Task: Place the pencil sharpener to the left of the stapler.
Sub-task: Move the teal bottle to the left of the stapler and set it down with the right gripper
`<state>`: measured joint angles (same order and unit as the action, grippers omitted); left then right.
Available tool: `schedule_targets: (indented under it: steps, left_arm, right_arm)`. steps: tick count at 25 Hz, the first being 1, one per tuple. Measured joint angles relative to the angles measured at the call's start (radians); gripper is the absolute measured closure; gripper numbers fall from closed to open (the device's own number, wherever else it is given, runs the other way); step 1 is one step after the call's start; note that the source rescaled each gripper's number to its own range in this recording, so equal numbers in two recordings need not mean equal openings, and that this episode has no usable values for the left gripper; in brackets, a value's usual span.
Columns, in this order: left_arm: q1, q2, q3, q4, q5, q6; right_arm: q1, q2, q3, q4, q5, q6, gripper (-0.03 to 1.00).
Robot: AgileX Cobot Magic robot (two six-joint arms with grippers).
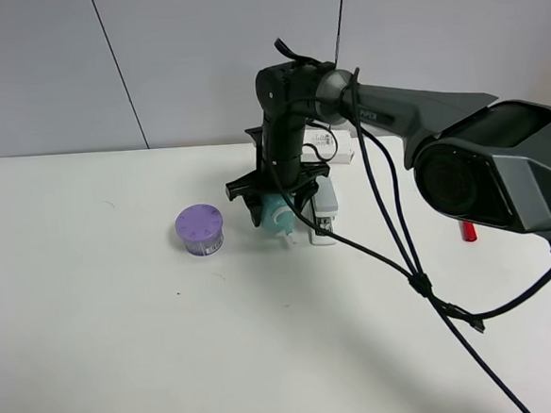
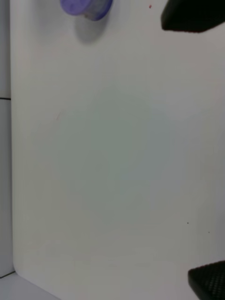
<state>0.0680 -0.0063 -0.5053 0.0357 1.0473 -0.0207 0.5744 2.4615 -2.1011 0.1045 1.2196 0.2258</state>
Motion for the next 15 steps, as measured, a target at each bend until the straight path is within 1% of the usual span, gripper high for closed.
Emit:
schedule_targets:
  steps: [7, 13, 14, 15]
  left_arm:
    - [0.000, 0.000, 0.000, 0.000, 0.000, 0.000]
    - [0.000, 0.000, 0.000, 0.000, 0.000, 0.000]
    - [0.000, 0.000, 0.000, 0.000, 0.000, 0.000]
    - [0.000, 0.000, 0.000, 0.000, 0.000, 0.000]
  right_arm:
    - [0.000, 0.006, 0.000, 0.000, -0.004, 0.000, 0.96]
    - [0.000, 0.006, 0.000, 0.000, -0.044, -0.003, 0.96]
    - [0.000, 0.006, 0.000, 0.000, -0.048, -0.003, 0.86]
    - [0.000, 0.006, 0.000, 0.000, -0.050, -0.004, 0.65]
